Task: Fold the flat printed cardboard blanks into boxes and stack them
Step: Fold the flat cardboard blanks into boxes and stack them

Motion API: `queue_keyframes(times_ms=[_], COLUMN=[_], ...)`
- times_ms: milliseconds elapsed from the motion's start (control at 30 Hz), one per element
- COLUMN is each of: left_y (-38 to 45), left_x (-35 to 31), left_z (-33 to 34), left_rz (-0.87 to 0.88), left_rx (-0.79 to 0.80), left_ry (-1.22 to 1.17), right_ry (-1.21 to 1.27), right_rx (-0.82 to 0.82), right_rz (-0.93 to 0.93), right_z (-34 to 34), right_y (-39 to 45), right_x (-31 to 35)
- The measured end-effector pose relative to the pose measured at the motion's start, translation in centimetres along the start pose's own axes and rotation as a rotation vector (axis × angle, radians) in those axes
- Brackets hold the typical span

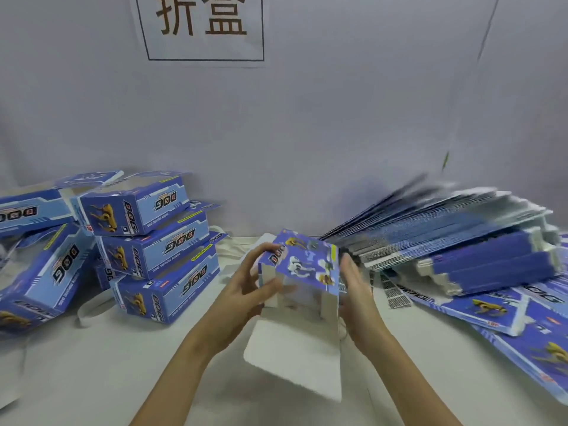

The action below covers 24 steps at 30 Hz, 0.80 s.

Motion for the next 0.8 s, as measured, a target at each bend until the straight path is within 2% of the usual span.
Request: queue_keyframes(times_ms=[100, 300, 367, 433, 567, 700, 800], left_y=[0.3, 0.2, 0.1, 0.0, -0.3, -0.3, -0.5], left_x=[-0.4, -0.1, 0.1, 0.1, 0.1, -0.9, -1.7], left_z=[-1.1, -2.5, -2.4, -2.2, -1.6, -1.9, -3.2], left_rz=[0.073, 0.064, 0.070, 0.068, 0.050, 0.041, -0.090], left_rx=[-0.140, -0.219, -0.197, -0.155, -0.166, -0.173, -0.090], left_ry=[-0.137, -0.132, -0.172, -0.159, -0.064, -0.023, -0.147], right_ry=[-0.176, -0.369, -0.411, -0.402, -0.282, -0.170, -0.179], right_rx=[0.169, 0.344, 0.315, 0.191, 0.056, 0.113, 0.144], right_rz=[-0.173, -0.444, -0.465, -0.478, -0.528, -0.497, -0.471], right_z=[1.0, 2.1, 2.3, 2.2, 1.7, 1.6, 1.7], right_y=[-1.0, -1.9, -1.9, -1.7, -1.5, -1.6, -1.6], right_x=[1.5, 1.5, 0.9, 0.7, 1.0, 1.2, 1.3])
Point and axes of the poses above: each hand's wrist, its own y-axis towards the middle knuckle, its own z-axis out of the palm, x = y × z, the point moved 3 cm from there along y, towards the middle knuckle, and after that the axes turned 9 degrees about -y, right-handed, at the moved point
